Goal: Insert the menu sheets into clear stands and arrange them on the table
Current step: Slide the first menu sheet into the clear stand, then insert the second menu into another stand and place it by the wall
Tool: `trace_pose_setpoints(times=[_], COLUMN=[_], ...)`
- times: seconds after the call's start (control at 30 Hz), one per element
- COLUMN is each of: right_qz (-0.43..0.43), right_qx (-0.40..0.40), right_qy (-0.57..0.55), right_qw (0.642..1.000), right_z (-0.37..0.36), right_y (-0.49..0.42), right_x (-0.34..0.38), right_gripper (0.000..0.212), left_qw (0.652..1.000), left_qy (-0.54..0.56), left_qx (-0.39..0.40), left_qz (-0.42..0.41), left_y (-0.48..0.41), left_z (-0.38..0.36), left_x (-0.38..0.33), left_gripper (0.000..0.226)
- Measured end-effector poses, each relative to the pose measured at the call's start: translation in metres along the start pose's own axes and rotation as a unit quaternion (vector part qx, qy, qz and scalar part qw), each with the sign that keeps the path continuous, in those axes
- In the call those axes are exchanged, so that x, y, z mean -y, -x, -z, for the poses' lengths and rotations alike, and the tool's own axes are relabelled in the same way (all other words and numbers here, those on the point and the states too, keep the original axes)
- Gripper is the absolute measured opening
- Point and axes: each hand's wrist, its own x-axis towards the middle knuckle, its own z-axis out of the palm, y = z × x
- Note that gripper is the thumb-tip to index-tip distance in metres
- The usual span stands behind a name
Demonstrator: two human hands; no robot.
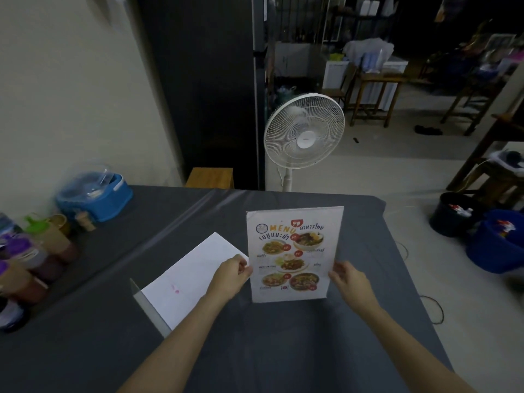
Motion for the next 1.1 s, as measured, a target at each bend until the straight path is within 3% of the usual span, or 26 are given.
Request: trace_pose_setpoints(times=[0.2, 0.4, 0.6, 1.1], right_qz=[-0.019, 0.013, 0.032, 0.041], right_qx=[0.075, 0.14, 0.165, 0.183], right_qy=[0.143, 0.217, 0.231, 0.251], right_qw=[0.987, 0.966, 0.958, 0.95], right_z=[-0.028, -0.078, -0.131, -0.216], right_y=[0.043, 0.076, 0.091, 0.098], right_x=[-0.008, 0.036, 0.096, 0.199], right_gripper=[0.03, 0.042, 0.061, 0.052], left_qw=[0.97, 0.929, 0.919, 0.93], left_qy=[-0.212, -0.339, -0.362, -0.336], left_qx=[0.118, 0.136, 0.132, 0.137], left_qz=[-0.009, -0.062, -0.083, -0.058], left_y=[0.013, 0.028, 0.032, 0.025], left_z=[0.003, 0.028, 0.066, 0.126], left_x=[0.037, 0.071, 0.111, 0.206], left_gripper=[0.051, 0.048, 0.051, 0.055])
